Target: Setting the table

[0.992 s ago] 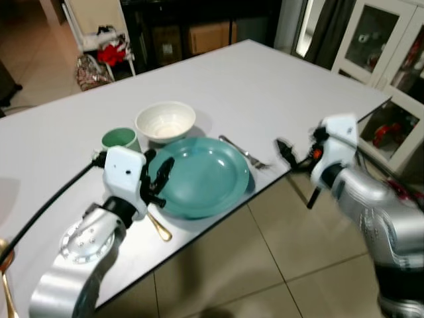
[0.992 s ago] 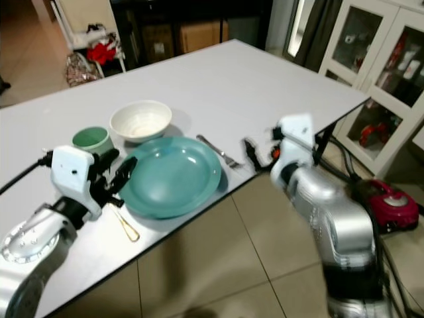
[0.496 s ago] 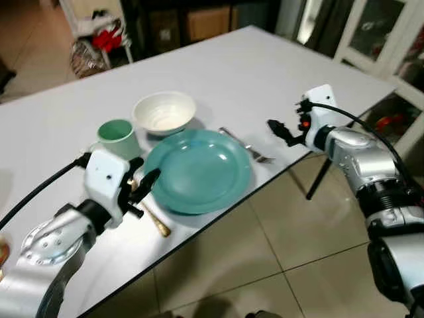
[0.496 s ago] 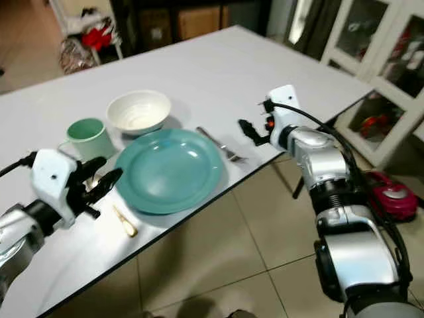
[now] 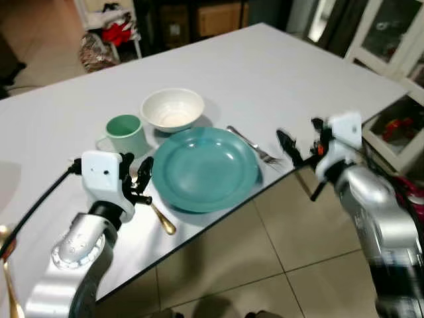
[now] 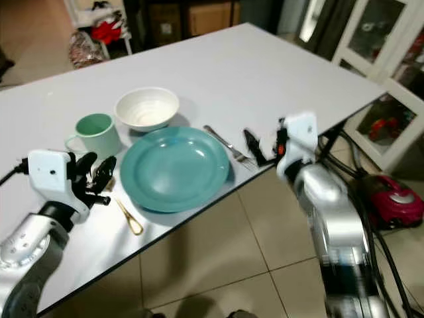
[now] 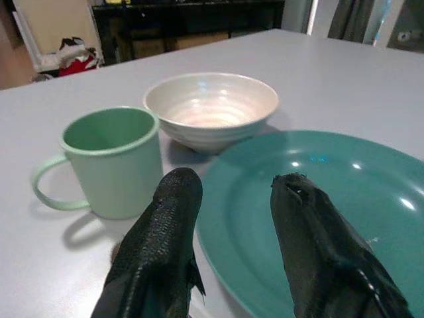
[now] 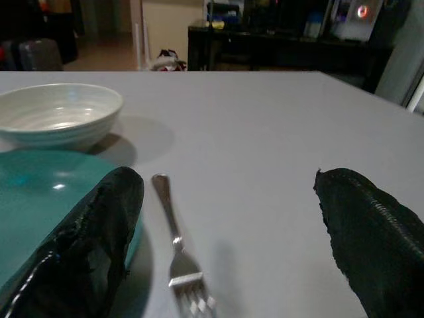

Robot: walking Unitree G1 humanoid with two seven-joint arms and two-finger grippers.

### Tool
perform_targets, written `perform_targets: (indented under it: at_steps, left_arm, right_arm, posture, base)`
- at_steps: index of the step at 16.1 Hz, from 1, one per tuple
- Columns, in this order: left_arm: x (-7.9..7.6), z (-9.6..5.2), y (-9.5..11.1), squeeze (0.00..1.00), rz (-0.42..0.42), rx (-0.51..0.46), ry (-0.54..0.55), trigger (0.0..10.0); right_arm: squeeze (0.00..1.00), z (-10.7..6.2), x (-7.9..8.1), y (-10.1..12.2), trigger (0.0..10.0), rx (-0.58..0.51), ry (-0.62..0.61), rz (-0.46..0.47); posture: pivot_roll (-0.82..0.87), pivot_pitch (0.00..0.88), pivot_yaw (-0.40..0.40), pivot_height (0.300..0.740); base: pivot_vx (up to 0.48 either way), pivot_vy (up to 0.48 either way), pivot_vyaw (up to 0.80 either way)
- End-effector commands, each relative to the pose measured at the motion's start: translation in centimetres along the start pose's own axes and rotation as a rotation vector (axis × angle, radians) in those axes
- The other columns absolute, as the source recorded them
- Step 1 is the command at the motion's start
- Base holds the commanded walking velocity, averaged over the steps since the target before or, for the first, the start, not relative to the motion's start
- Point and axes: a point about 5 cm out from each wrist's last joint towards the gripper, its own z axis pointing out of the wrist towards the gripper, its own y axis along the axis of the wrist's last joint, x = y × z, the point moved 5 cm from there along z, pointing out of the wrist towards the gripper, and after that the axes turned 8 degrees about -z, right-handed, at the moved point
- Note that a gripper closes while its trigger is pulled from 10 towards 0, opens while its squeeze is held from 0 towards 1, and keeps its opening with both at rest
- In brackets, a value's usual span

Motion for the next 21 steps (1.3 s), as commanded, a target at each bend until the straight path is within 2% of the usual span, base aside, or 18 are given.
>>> perform_targets:
  at_steps: [1, 2, 5, 11, 12, 14, 16, 21]
  left_arm:
    - [0.1, -0.1, 0.1, 0.00, 0.012, -0.007, 0.025, 10.0]
    - [0.1, -0.2, 0.2, 0.00, 0.018, -0.012, 0.036, 10.0]
    - [-0.2, -0.3, 0.1, 0.00, 0.022, -0.019, 0.036, 10.0]
    - [-0.6, 0.6, 0.4, 0.00, 0.027, -0.037, 0.036, 10.0]
    - [-0.7, 0.8, 0.4, 0.00, 0.042, -0.035, 0.031, 10.0]
    - [-1.2, 1.0, 0.2, 0.00, 0.040, -0.019, 0.000, 10.0]
    - [-1.6, 1.3, 0.4, 0.00, 0.034, -0.032, -0.027, 10.0]
    - [-1.5, 1.6, 0.0, 0.00, 0.020, -0.028, -0.030, 10.0]
  right_arm:
    - [0.00, -0.8, 0.4, 1.1, 10.0, -0.024, -0.003, -0.015]
    - [0.00, -1.8, 1.3, 1.3, 10.0, -0.019, 0.012, -0.018]
    - [0.00, -2.8, 1.8, 1.1, 10.0, 0.001, 0.010, -0.027]
    - [0.00, -3.5, -0.1, 1.3, 10.0, 0.034, -0.039, -0.078]
    - [0.00, -3.4, -0.2, 1.4, 10.0, 0.034, -0.035, -0.061]
    - [0.00, -3.7, 1.3, 1.0, 10.0, 0.061, 0.019, -0.006]
    - [0.00, -3.7, 1.9, 0.8, 10.0, 0.068, 0.016, 0.001]
    - [0.00, -4.5, 2.2, 0.3, 10.0, 0.108, -0.040, 0.052]
  posture:
    - [-0.08, 0.020, 0.025, 0.740]
    - [-0.08, 0.013, 0.026, 0.740]
    - [-0.08, 0.000, 0.029, 0.740]
    - [-0.09, 0.000, 0.026, 0.740]
    - [-0.09, 0.000, 0.023, 0.740]
    - [-0.09, 0.000, 0.038, 0.740]
    - [-0.10, 0.000, 0.046, 0.740]
    - [-0.11, 0.000, 0.065, 0.740]
  base:
    - [0.000, -0.480, 0.42]
    - [0.000, -0.480, 0.68]
    - [0.000, -0.480, 0.80]
    - [0.000, -0.449, 0.77]
    - [0.000, 0.000, 0.00]
    - [0.000, 0.000, 0.00]
    - [0.000, 0.000, 0.00]
    - [0.161, 0.000, 0.00]
